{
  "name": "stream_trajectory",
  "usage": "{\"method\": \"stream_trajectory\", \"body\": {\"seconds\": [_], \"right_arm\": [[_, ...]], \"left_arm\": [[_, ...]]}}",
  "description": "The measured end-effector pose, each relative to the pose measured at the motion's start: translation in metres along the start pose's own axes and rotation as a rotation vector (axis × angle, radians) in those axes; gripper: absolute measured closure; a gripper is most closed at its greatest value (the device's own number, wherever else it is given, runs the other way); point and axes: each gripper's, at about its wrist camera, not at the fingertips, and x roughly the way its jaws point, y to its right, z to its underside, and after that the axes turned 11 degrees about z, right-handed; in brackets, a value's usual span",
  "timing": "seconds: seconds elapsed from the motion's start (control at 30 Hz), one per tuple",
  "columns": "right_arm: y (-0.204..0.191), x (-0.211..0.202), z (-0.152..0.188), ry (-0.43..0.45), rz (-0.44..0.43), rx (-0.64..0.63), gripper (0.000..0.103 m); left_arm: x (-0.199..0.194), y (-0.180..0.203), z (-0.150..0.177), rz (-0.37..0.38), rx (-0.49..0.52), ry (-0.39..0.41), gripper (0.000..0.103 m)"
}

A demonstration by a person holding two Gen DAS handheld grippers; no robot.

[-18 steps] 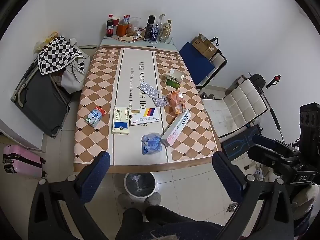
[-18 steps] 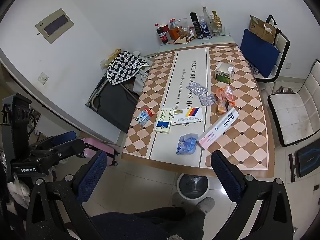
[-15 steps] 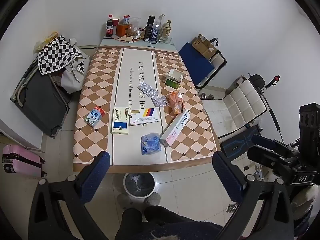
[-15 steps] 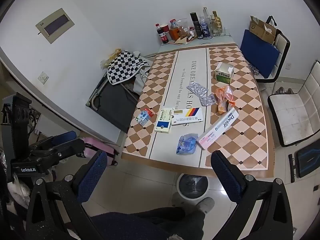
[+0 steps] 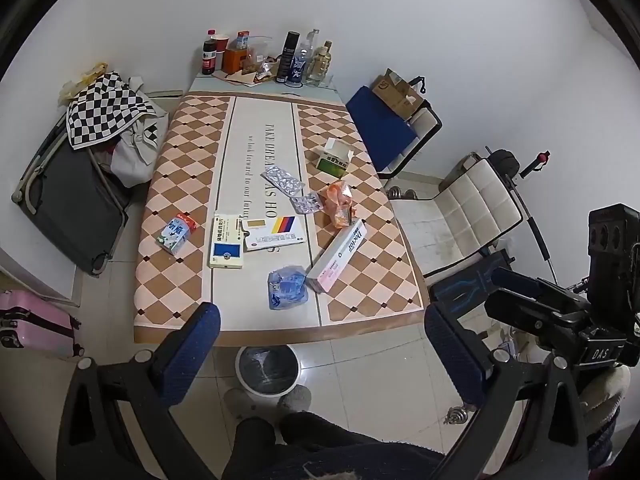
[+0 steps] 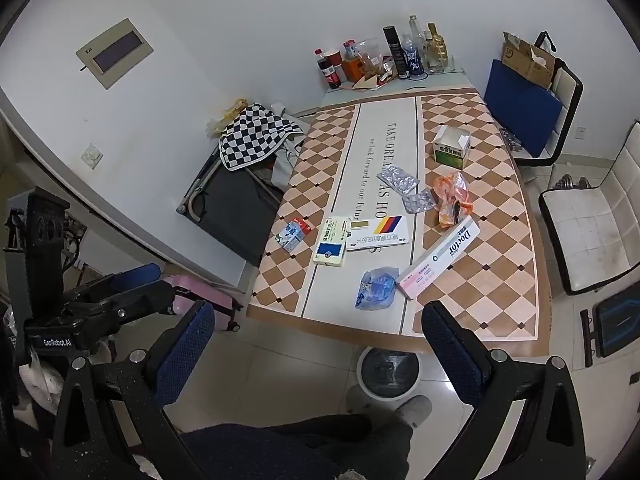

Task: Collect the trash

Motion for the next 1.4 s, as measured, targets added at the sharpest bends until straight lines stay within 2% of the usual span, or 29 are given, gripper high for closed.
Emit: {"method": "stream_trajectory", "body": {"seconds": [1.17, 1.4], "right_arm": [[0.002, -0.005, -0.001, 0.011, -0.013, -0.001, 0.000], [-0.005, -0.014, -0.018, 0.014, -0.016, -0.007, 0.000]], "left_arm": [[0.001, 0.014, -0.004, 0.010, -0.004, 0.014, 0.000], [0.000, 0.014, -0.004, 0.011, -0.003, 0.015, 0.000]]}}
